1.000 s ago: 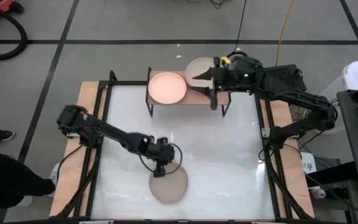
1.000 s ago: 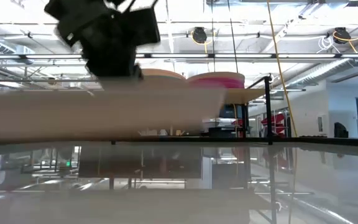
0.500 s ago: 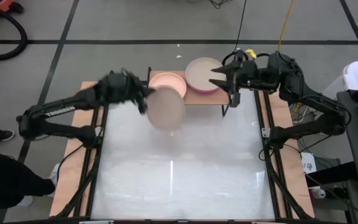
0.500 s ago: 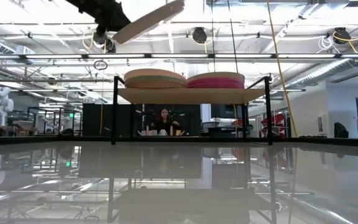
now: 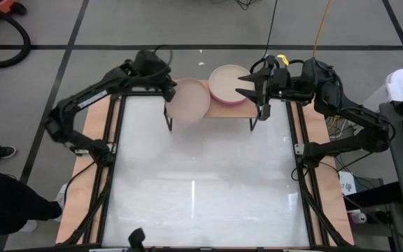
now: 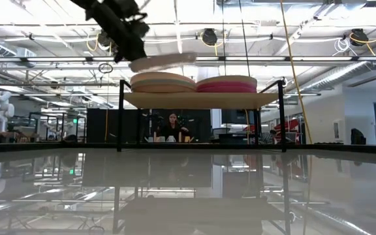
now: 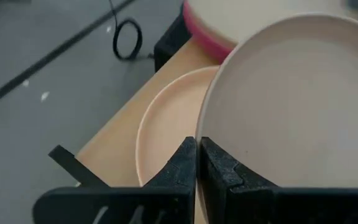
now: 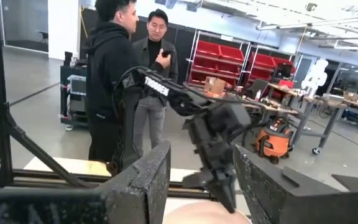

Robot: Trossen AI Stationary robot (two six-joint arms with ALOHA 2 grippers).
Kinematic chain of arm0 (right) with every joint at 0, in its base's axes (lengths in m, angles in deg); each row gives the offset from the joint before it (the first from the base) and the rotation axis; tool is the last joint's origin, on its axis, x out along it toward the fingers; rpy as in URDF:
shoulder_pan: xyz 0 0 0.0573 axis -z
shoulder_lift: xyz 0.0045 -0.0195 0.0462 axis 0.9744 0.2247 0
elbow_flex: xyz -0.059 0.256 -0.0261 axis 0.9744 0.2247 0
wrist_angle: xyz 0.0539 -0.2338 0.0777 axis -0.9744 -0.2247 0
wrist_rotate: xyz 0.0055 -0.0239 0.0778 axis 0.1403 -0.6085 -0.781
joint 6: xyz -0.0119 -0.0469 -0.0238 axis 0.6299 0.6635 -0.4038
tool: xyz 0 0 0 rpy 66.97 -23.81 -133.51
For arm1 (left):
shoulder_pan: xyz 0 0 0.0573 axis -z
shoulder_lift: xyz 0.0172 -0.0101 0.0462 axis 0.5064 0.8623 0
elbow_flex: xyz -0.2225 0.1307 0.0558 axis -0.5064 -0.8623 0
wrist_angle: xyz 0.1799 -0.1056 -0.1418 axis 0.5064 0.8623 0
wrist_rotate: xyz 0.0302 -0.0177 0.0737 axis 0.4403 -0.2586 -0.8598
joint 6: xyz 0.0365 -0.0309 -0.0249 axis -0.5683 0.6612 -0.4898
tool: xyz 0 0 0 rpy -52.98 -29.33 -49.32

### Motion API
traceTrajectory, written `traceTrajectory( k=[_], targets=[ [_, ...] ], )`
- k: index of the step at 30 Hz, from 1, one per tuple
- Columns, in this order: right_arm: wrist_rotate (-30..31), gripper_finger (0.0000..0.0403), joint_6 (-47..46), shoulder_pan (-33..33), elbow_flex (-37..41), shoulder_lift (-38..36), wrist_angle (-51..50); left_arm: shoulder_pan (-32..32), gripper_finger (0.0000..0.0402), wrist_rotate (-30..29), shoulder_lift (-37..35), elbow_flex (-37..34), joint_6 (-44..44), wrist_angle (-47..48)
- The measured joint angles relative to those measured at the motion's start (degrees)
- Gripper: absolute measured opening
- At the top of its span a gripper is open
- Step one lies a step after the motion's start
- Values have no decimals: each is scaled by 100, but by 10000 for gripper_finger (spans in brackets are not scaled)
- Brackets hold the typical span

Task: Place and stack plates onto a shelf
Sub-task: Stack the gray plate on top of the light yellow plate on the shelf

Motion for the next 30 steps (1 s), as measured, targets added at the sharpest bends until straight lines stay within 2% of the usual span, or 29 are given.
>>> traceTrajectory(
  k=[7,16,30],
  targets=[
    [0,155,-2,-1,487,-84,83,-189,7,-179,642,445,-61,224],
    [0,155,90,-1,747,-134,137,-527,11,-186,662,515,8,406],
    [0,155,177,-2,747,-136,475,-440,125,-179,658,515,-162,452]
  ],
)
